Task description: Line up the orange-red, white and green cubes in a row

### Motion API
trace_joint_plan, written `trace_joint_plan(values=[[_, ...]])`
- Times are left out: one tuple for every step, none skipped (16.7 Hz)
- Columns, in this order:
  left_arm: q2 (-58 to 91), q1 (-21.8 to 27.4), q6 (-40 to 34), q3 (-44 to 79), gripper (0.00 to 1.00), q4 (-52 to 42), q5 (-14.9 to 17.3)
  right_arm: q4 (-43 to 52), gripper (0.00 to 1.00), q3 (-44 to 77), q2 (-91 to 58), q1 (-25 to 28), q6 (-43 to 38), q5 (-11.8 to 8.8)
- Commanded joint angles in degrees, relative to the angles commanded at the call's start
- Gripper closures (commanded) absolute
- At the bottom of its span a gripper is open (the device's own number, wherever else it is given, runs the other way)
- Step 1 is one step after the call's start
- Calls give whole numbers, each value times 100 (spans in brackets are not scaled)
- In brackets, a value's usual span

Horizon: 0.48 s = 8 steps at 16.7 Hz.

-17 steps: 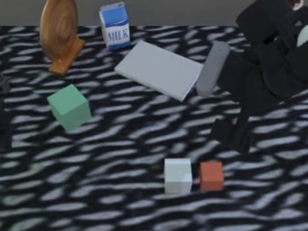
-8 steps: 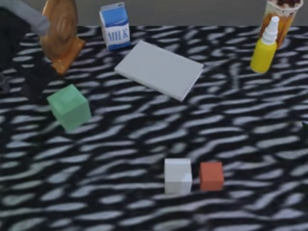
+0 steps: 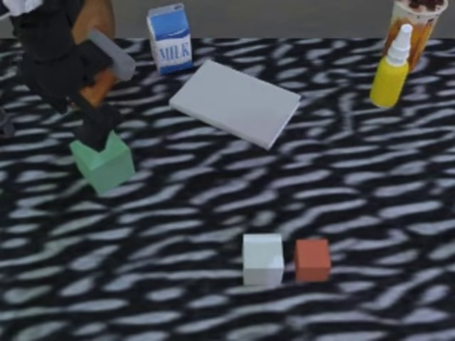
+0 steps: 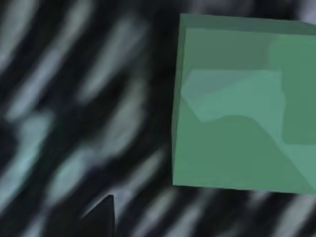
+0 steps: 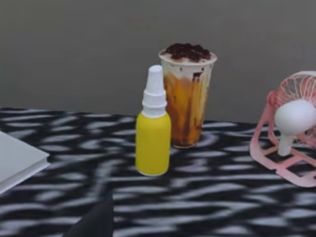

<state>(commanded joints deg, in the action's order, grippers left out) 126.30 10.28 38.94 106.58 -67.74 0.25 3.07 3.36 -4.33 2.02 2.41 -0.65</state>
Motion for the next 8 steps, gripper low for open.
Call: trace_joint_plan(values=[[218, 15, 67, 203, 0, -99, -1, -129, 0, -150, 196, -62, -99, 26], [375, 25, 115, 353, 0, -169, -1, -221, 0, -250, 324, -105, -170, 46], [472, 31, 145, 447, 0, -211, -2, -284, 0, -314, 405, -134, -221, 60], [510, 33, 157, 484, 0, -227, -2, -308, 0, -337, 433, -145, -241, 65], [510, 33, 157, 484, 0, -227, -2, -308, 0, -337, 433, -145, -241, 65], [510, 33, 157, 484, 0, -227, -2, -308, 0, -337, 433, -145, -241, 65], [510, 33, 157, 484, 0, -227, -2, -308, 0, -337, 433, -145, -241, 65], [501, -1, 150, 467, 0, -215, -3, -308, 0, -337, 433, -145, -241, 65]])
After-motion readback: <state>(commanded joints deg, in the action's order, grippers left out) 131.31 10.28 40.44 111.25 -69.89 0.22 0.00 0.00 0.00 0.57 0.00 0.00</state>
